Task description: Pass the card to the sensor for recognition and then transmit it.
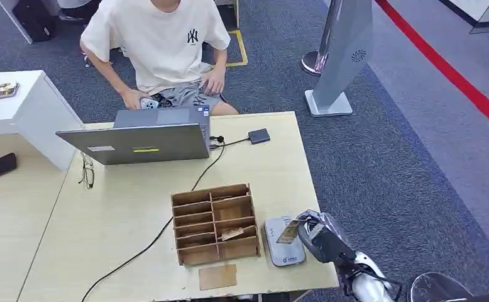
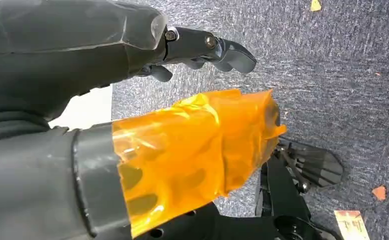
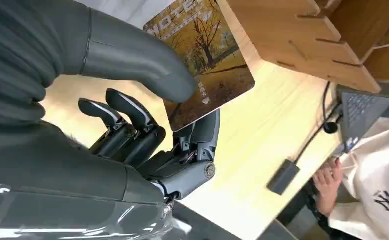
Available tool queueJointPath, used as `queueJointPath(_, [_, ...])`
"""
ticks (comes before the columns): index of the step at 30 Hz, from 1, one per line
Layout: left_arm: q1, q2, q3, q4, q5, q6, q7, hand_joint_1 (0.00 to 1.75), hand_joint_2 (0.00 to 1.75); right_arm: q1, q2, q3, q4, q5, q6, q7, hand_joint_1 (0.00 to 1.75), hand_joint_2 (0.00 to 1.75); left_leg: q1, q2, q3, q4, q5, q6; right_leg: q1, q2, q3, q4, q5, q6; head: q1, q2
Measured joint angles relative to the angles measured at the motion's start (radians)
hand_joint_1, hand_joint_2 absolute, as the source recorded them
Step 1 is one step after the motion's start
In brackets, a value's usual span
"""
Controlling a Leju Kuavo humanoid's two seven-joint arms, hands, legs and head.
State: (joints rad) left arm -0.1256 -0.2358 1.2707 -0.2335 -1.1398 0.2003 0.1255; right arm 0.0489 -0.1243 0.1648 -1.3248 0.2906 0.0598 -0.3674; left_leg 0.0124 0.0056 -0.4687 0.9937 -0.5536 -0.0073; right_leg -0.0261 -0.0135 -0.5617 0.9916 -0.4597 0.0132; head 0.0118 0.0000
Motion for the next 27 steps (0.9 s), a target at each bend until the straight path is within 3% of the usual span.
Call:
queueJointPath(4, [0.0,0.0,0.0,0.0,0.0,-0.003,-0.002,0.0,0.0,-0.018,-0.034,0.0,-0.038,-0.001,0.032,0.006,1.75,1.75,0.0,0.0,0.0,0.0,0.0,0.0,0.0,0.0,0.0,0.0,0.0,0.0,0.0,0.0])
queueJointPath(15, [0.0,0.0,0.0,0.0,0.0,-0.003,-0.002,0.0,0.0,-0.043,-0.065,0.022,-0.086,0.018,0.061,0.011,1.75,1.75,0.0,0.0,0.0,0.0,0.0,0.0,0.0,0.0,0.0,0.0,0.0,0.0,0.0,0.0])
queueJointPath(27, [-0.001,0.0,0.0,0.0,-0.004,-0.003,0.0,0.0,0.0,-0.09,-0.103,0.217,-0.086,0.223,0.002,0.084,1.75,1.75,0.0,0.0,0.0,0.0,0.0,0.0,0.0,0.0,0.0,0.0,0.0,0.0,0.0,0.0])
